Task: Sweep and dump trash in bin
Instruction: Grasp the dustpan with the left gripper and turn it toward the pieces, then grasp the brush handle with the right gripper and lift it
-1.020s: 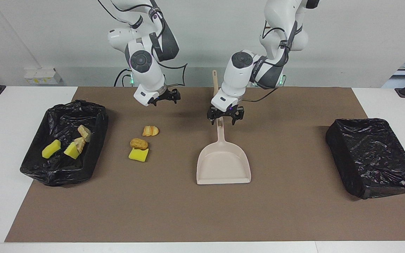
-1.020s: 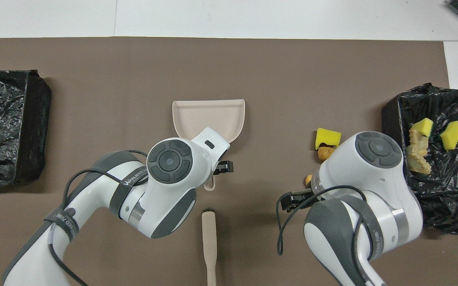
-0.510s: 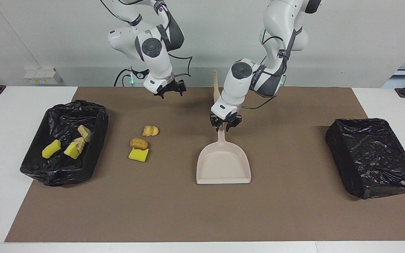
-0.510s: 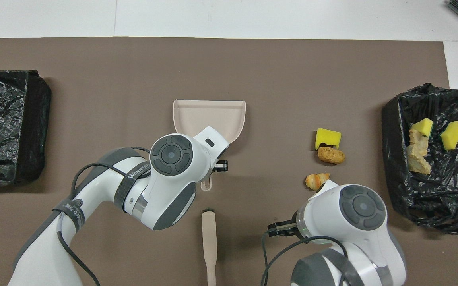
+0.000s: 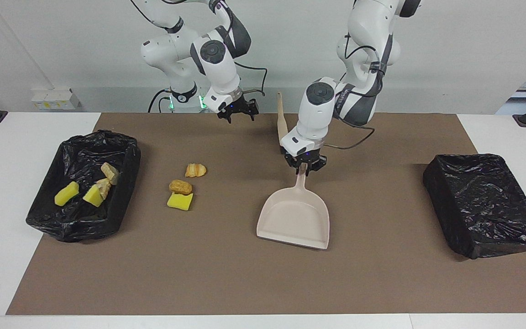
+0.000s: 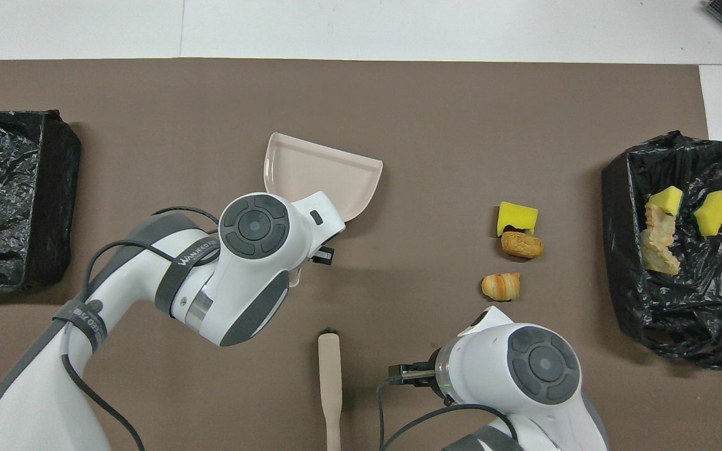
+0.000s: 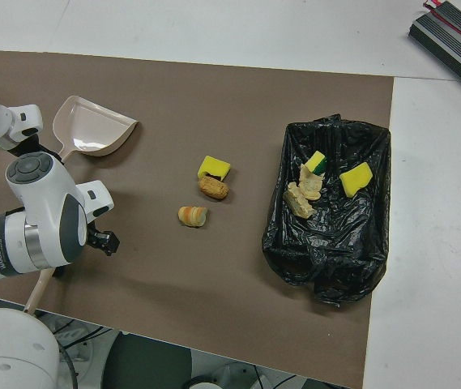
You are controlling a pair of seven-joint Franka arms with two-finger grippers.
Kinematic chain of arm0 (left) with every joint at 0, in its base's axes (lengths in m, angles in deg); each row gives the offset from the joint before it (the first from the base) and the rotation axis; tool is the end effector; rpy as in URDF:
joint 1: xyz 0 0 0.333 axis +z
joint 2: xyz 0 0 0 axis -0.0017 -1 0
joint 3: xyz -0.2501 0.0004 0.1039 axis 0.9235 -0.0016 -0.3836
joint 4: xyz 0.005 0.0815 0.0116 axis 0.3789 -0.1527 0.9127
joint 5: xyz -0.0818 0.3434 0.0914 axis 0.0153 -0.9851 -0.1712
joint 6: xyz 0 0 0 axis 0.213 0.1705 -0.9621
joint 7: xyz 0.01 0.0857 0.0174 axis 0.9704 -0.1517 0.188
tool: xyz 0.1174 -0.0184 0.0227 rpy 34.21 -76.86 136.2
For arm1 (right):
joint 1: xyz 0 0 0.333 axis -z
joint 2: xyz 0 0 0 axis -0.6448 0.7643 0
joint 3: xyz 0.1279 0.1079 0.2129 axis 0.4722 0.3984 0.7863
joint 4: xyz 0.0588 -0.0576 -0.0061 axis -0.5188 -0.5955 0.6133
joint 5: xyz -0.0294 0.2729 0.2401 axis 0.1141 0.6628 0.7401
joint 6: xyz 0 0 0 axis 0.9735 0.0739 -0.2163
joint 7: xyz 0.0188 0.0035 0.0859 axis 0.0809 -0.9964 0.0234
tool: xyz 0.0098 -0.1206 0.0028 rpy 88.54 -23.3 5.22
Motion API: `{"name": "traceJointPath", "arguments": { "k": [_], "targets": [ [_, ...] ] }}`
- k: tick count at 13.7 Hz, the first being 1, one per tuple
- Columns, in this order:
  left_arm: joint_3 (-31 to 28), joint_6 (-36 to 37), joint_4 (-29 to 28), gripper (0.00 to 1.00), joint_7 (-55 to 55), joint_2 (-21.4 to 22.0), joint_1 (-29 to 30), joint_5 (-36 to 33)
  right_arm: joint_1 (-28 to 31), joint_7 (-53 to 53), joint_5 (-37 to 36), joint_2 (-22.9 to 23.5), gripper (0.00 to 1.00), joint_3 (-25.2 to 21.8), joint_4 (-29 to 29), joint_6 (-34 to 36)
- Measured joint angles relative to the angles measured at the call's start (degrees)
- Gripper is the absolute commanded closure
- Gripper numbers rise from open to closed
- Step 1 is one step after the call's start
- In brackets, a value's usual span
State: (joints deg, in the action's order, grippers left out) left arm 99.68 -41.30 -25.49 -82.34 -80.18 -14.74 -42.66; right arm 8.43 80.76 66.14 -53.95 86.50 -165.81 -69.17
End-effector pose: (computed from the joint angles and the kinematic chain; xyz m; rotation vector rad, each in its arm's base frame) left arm 0.4832 -0.3030 0.3369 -3.0241 0.6932 -0.0518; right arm 0.3376 0.2616 0.3598 -2.9355 0.0455 0.2950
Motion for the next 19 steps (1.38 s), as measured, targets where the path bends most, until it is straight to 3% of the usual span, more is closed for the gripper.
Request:
{"name": "traceJointPath", "arguments": {
  "k": [2, 7, 12, 15, 17, 18, 19],
  "targets": [
    [-0.1, 1.2, 0.3, 1.00, 14.6, 0.0, 1.8, -4.5, -3.3, 4.5, 0.3, -0.7, 0.09, 0.1, -0.2, -0.8],
    [-0.2, 3.3, 0.6, 1.00, 39.4, 0.0, 4.3, -5.7, -16.5, 19.2, 0.4, -0.6, 0.14, 0.5, -0.9, -6.1],
    [-0.2, 7.4, 0.9, 1.00, 52.2, 0.0, 6.3, -5.7, -23.5, 28.4, -2.8, 2.7, 0.24, 0.6, -1.3, -10.5],
    [-0.1, 7.3, 0.9, 0.96, 64.2, 0.0, 6.3, -5.8, -26.6, 32.8, -7.2, 8.0, 0.38, 0.7, -0.9, -14.0],
    [0.0, 6.9, 0.9, 0.84, 69.2, 0.0, 6.3, -5.8, -27.1, 33.0, -7.9, 9.8, 0.45, 0.7, -0.3, -14.2],
    [0.0, 6.9, 0.8, 0.83, 69.8, 0.0, 6.3, -5.8, -27.1, 33.0, -8.1, 9.9, 0.54, 0.7, 0.1, -14.0],
    [0.1, 6.9, 0.7, 0.81, 70.1, 0.0, 6.3, -5.9, -27.1, 33.0, -8.2, 9.9, 0.73, 0.6, 0.4, -13.8]
  ]
}}
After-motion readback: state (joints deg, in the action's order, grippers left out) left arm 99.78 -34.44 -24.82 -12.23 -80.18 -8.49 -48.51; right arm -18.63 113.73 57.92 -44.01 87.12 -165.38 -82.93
